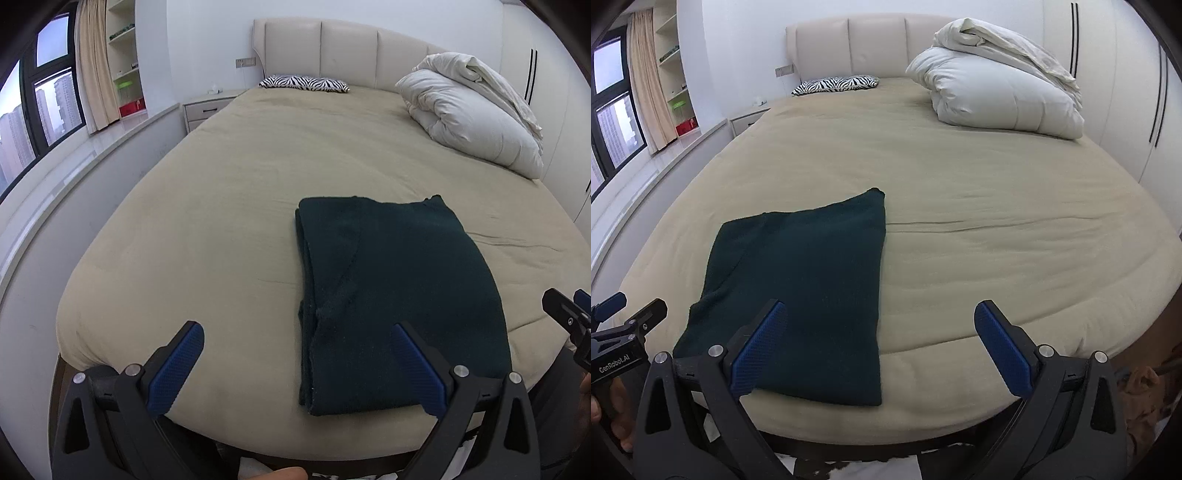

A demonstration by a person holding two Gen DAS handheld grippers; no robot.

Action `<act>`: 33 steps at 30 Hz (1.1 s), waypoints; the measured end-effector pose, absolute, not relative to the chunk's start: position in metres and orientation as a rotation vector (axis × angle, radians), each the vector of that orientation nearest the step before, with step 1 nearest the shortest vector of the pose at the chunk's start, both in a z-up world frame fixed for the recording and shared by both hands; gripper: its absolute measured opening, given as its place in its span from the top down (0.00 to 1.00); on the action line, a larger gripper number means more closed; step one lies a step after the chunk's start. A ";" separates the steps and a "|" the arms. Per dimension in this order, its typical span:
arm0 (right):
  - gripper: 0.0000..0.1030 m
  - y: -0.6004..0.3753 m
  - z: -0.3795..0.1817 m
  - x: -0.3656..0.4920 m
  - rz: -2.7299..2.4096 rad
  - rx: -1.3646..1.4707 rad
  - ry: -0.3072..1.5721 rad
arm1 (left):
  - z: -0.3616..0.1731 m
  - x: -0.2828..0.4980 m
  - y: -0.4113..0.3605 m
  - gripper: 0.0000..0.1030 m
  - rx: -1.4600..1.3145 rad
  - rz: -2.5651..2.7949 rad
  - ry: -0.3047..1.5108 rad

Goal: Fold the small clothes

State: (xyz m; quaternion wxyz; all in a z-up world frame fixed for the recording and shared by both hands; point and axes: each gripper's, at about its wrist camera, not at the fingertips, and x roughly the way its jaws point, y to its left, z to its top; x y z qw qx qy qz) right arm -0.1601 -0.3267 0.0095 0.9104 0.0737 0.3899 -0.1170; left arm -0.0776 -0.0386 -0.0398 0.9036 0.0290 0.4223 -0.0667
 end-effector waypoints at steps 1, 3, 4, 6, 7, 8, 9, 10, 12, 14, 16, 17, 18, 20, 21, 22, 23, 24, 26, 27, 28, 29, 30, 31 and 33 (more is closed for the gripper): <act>0.00 -0.327 0.000 -0.156 -0.237 0.149 0.807 | -0.044 -0.077 -0.039 0.00 0.056 -0.139 0.882; 0.00 -0.325 -0.011 -0.153 -0.239 0.137 0.827 | -0.048 -0.077 -0.039 0.00 0.059 -0.136 0.891; 0.00 -0.325 -0.017 -0.151 -0.236 0.134 0.839 | -0.049 -0.077 -0.039 0.00 0.060 -0.134 0.893; 0.00 -0.326 -0.026 -0.149 -0.234 0.138 0.859 | -0.050 -0.078 -0.040 0.00 0.061 -0.131 0.892; 0.00 -0.326 -0.029 -0.148 -0.230 0.143 0.861 | -0.051 -0.078 -0.039 0.00 0.061 -0.131 0.893; 0.00 -0.327 -0.031 -0.148 -0.229 0.146 0.862 | -0.050 -0.077 -0.038 0.00 0.061 -0.131 0.894; 0.00 -0.327 -0.032 -0.147 -0.227 0.147 0.862 | -0.051 -0.077 -0.038 0.00 0.063 -0.129 0.894; 0.00 -0.327 -0.031 -0.148 -0.227 0.147 0.861 | -0.051 -0.077 -0.038 0.00 0.066 -0.127 0.892; 0.00 -0.327 -0.032 -0.148 -0.228 0.148 0.863 | -0.051 -0.077 -0.038 0.00 0.068 -0.126 0.892; 0.00 -0.327 -0.030 -0.148 -0.225 0.153 0.869 | -0.051 -0.077 -0.037 0.00 0.066 -0.125 0.892; 0.00 -0.327 -0.030 -0.148 -0.221 0.151 0.871 | -0.052 -0.076 -0.038 0.00 0.067 -0.123 0.892; 0.00 -0.326 -0.029 -0.148 -0.219 0.149 0.872 | -0.051 -0.076 -0.037 0.00 0.067 -0.122 0.893; 0.00 -0.326 -0.029 -0.148 -0.216 0.147 0.872 | -0.051 -0.076 -0.037 0.00 0.066 -0.121 0.893; 0.00 -0.327 -0.028 -0.147 -0.214 0.146 0.872 | -0.051 -0.076 -0.037 0.00 0.067 -0.121 0.893; 0.00 -0.327 -0.028 -0.147 -0.213 0.146 0.873 | -0.051 -0.076 -0.037 0.00 0.067 -0.121 0.892; 0.00 -0.327 -0.028 -0.147 -0.213 0.147 0.874 | -0.051 -0.076 -0.037 0.00 0.067 -0.122 0.893; 0.00 -0.327 -0.027 -0.147 -0.213 0.148 0.875 | -0.051 -0.075 -0.037 0.00 0.068 -0.122 0.893; 0.00 -0.327 -0.027 -0.147 -0.213 0.151 0.876 | -0.051 -0.075 -0.037 0.00 0.068 -0.122 0.893; 0.00 -0.328 -0.026 -0.147 -0.212 0.152 0.877 | -0.052 -0.075 -0.037 0.00 0.067 -0.122 0.895; 0.00 -0.329 -0.026 -0.146 -0.212 0.152 0.878 | -0.052 -0.075 -0.037 0.00 0.068 -0.122 0.896; 0.00 -0.329 -0.026 -0.146 -0.212 0.151 0.877 | -0.052 -0.075 -0.038 0.00 0.068 -0.122 0.896; 0.00 -0.328 -0.026 -0.146 -0.212 0.152 0.878 | -0.052 -0.075 -0.038 0.00 0.068 -0.122 0.896; 0.00 -0.329 -0.026 -0.146 -0.212 0.152 0.880 | -0.052 -0.075 -0.038 0.00 0.068 -0.122 0.896; 0.00 -0.329 -0.027 -0.146 -0.210 0.152 0.881 | -0.052 -0.075 -0.038 0.00 0.068 -0.122 0.897; 0.00 -0.330 -0.027 -0.145 -0.210 0.151 0.882 | -0.052 -0.076 -0.038 0.00 0.069 -0.122 0.895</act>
